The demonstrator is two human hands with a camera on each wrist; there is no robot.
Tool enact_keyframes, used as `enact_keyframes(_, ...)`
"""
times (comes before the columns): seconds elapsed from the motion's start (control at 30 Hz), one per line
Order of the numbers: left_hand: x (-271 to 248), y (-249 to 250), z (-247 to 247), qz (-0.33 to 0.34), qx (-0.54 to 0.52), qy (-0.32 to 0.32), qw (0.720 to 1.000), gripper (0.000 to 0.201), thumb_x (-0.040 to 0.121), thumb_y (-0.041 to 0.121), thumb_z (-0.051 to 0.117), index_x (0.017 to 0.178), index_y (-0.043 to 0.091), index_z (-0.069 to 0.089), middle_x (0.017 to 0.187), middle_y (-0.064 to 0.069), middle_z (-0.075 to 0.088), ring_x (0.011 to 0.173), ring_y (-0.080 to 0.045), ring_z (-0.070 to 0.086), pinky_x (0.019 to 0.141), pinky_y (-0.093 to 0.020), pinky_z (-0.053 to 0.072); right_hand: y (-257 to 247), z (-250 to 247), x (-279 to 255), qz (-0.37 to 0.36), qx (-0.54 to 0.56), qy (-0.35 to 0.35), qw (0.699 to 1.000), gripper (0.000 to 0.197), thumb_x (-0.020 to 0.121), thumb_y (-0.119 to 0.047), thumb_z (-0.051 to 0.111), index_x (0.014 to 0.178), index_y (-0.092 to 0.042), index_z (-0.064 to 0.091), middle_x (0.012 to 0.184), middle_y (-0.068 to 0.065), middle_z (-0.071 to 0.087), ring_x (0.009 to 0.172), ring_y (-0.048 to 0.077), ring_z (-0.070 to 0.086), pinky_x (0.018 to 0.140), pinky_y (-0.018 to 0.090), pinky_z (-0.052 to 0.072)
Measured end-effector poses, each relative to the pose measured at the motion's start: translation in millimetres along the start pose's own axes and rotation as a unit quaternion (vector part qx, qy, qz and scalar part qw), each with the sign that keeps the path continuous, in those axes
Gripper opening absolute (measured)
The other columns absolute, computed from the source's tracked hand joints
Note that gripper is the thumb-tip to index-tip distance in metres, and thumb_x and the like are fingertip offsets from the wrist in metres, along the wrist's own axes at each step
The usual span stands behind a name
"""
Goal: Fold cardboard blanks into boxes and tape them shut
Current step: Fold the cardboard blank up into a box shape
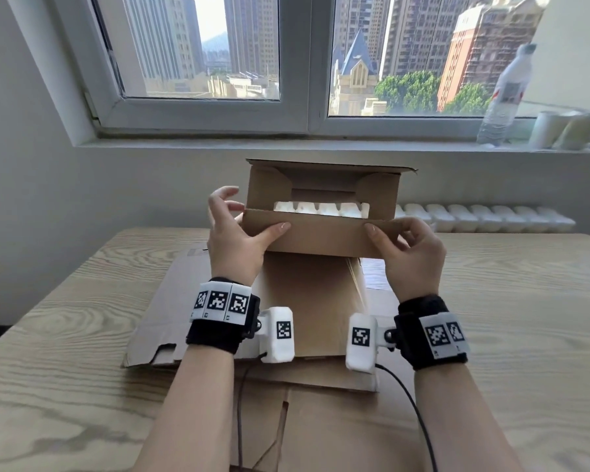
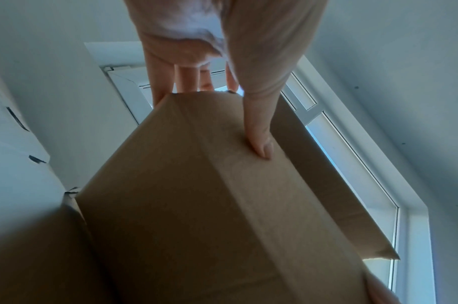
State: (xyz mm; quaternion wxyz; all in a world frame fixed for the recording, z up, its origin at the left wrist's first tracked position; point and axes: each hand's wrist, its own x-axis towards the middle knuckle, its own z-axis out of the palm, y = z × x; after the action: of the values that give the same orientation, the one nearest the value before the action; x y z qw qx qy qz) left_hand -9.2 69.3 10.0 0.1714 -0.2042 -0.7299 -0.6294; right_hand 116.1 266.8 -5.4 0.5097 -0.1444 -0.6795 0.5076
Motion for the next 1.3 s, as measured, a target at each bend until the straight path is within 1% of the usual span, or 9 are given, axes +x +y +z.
enact_keyframes(0.1, 0.6, 3.1, -5.6, -0.006, 0.001, 0.004, 1.0, 0.104, 0.06, 0.033, 0.092, 0.142, 0.035, 0.027, 0.133, 0.001, 0.042, 0.102, -0.016, 0.06, 0.091, -0.033, 0.05, -5.9, -0.1, 0.8, -0.016, -0.014, 0.02, 1.0, 0.029, 0.072, -0.02, 0.088, 0.086, -0.029, 0.064, 0.104, 0.001, 0.062, 0.09, 0.012, 0.067, 0.085, 0.035, 0.058)
enact_keyframes(0.27, -2.5, 16.9, -12.5, -0.001, -0.04, 0.02, 0.999, 0.097, 0.06, 0.035, 0.092, 0.14, 0.033, 0.036, 0.141, 0.009, 0.041, 0.099, 0.001, 0.059, 0.083, -0.013, 0.049, -27.3, 6.7, -2.4, -0.024, 0.017, 0.047, 0.998, 0.05, 0.075, -0.018, 0.085, 0.114, -0.03, 0.057, 0.121, -0.003, 0.056, 0.096, 0.003, 0.063, 0.084, 0.023, 0.054)
enact_keyframes(0.43, -8.6, 40.7, -9.3, 0.041, -0.147, 0.085, 0.985, 0.077, 0.062, 0.034, 0.093, 0.12, 0.023, 0.045, 0.128, 0.007, 0.056, 0.099, -0.021, 0.07, 0.08, -0.034, 0.06, -49.0, 3.8, -0.4, -0.048, 0.041, 0.099, 0.993, 0.036, 0.082, -0.021, 0.079, 0.112, -0.026, 0.059, 0.113, -0.013, 0.066, 0.095, 0.007, 0.066, 0.083, 0.032, 0.057)
enact_keyframes(0.57, -17.6, 53.3, -2.9, 0.049, -0.212, 0.118, 0.969, 0.07, 0.069, 0.026, 0.089, 0.123, 0.014, 0.046, 0.121, -0.002, 0.06, 0.097, -0.016, 0.069, 0.078, -0.03, 0.058, -57.6, -2.9, 4.7, -0.045, 0.092, 0.132, 0.986, 0.04, 0.081, -0.021, 0.079, 0.117, -0.016, 0.062, 0.114, -0.003, 0.07, 0.093, 0.002, 0.067, 0.079, 0.025, 0.054)
enact_keyframes(0.8, -13.7, 55.0, 6.4, -0.022, -0.243, 0.061, 0.968, 0.068, 0.08, 0.022, 0.079, 0.137, 0.023, 0.043, 0.143, -0.002, 0.048, 0.126, -0.007, 0.052, 0.108, -0.035, 0.044, -57.4, 1.2, 3.4, -0.027, 0.078, 0.125, 0.989, 0.032, 0.09, -0.016, 0.07, 0.121, -0.013, 0.066, 0.096, -0.016, 0.066, 0.083, -0.008, 0.06, 0.072, 0.014, 0.048)
enact_keyframes(0.97, -7.5, 52.9, 1.4, -0.019, -0.161, 0.009, 0.987, 0.082, 0.085, 0.016, 0.075, 0.152, 0.023, 0.027, 0.153, -0.002, 0.04, 0.135, -0.007, 0.044, 0.111, -0.036, 0.041, -47.7, 3.1, 5.6, 0.025, 0.013, 0.066, 0.997, 0.054, 0.087, -0.019, 0.06, 0.139, -0.031, 0.054, 0.11, -0.011, 0.059, 0.1, 0.009, 0.055, 0.092, 0.036, 0.051)
enact_keyframes(1.07, -5.9, 53.6, -3.7, -0.026, -0.151, -0.004, 0.988, 0.087, 0.081, 0.016, 0.076, 0.152, 0.028, 0.028, 0.149, 0.0, 0.045, 0.132, -0.01, 0.049, 0.108, -0.037, 0.045, -48.3, 1.2, 6.0, -0.001, -0.036, 0.023, 0.999, 0.069, 0.086, -0.017, 0.05, 0.148, -0.043, 0.034, 0.106, -0.014, 0.047, 0.098, 0.013, 0.049, 0.088, 0.031, 0.048)
enact_keyframes(1.2, -3.3, 53.0, -12.4, -0.05, -0.179, -0.008, 0.982, 0.087, 0.078, 0.003, 0.075, 0.148, 0.035, 0.035, 0.133, 0.007, 0.053, 0.113, -0.01, 0.062, 0.086, -0.027, 0.055, -54.2, -4.6, 7.1, -0.005, -0.092, -0.026, 0.995, 0.082, 0.091, -0.008, 0.046, 0.155, -0.045, 0.011, 0.101, -0.004, 0.033, 0.087, 0.008, 0.043, 0.075, 0.006, 0.038)
enact_keyframes(1.3, -3.0, 52.4, -18.0, -0.051, -0.173, -0.024, 0.983, 0.088, 0.075, 0.005, 0.072, 0.146, 0.041, 0.036, 0.128, 0.01, 0.053, 0.106, -0.014, 0.064, 0.082, -0.031, 0.057, -58.6, -6.5, 4.5, -0.004, -0.111, -0.033, 0.993, 0.084, 0.089, -0.01, 0.047, 0.154, -0.049, 0.011, 0.102, -0.002, 0.032, 0.083, 0.007, 0.043, 0.07, 0.009, 0.036)
